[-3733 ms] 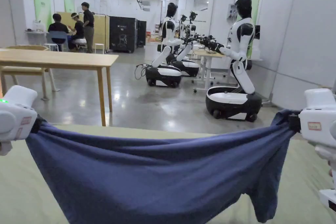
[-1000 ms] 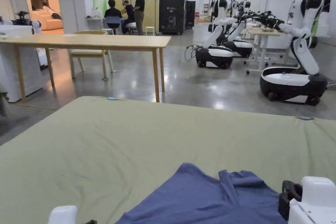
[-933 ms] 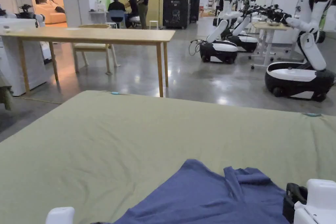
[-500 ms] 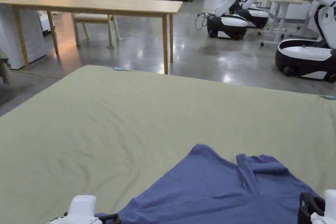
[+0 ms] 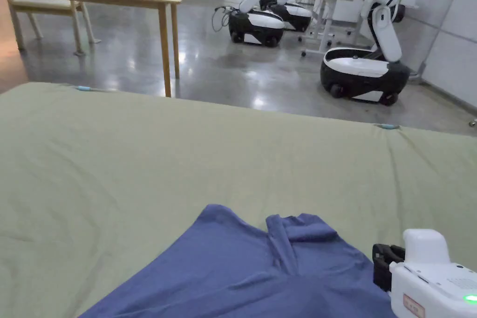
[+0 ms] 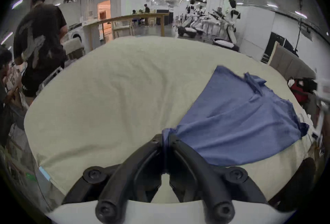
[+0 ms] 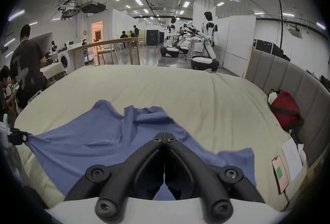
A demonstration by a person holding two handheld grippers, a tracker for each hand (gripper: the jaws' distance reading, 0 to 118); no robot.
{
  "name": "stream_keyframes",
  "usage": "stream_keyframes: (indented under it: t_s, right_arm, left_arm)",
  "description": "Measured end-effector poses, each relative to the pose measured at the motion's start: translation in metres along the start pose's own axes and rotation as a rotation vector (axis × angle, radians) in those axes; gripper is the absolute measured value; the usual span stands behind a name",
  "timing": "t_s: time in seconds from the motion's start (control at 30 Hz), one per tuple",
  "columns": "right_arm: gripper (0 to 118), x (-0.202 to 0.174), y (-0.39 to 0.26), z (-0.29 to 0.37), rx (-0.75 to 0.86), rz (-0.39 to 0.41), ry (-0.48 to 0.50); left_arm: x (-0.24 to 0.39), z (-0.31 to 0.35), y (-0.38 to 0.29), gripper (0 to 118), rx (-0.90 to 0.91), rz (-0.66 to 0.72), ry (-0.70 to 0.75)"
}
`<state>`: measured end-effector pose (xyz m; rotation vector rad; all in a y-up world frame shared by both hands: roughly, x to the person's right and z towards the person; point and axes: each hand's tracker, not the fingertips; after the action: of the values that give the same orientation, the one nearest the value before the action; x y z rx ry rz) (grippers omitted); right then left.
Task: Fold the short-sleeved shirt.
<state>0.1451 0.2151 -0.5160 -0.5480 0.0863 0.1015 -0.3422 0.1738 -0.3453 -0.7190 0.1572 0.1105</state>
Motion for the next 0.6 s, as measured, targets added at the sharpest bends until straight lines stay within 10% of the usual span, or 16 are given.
stream_keyframes:
  t_s: [0.1, 0.4, 0.5, 0.6]
  right_arm:
    - [118, 0.020, 0.024, -0.057, -0.096, 0.001, 0.065]
    - [117, 0.032, 0.002, -0.193, -0.353, 0.179, 0.001]
    - [81, 0.036, -0.022, -0.197, -0.414, 0.160, -0.036]
    - [48, 0.038, -0.023, -0.175, -0.375, -0.055, -0.010]
  left_arm:
    - [0.005, 0.003, 0.004, 3, 0.021, -0.011, -0.012]
    - [-0.004, -0.016, -0.002, 3, -0.027, 0.001, 0.013]
    - [-0.005, -0.020, -0.002, 3, -0.045, 0.008, 0.012]
    - [-0.004, -0.025, -0.001, 3, -0.051, -0.001, 0.017]
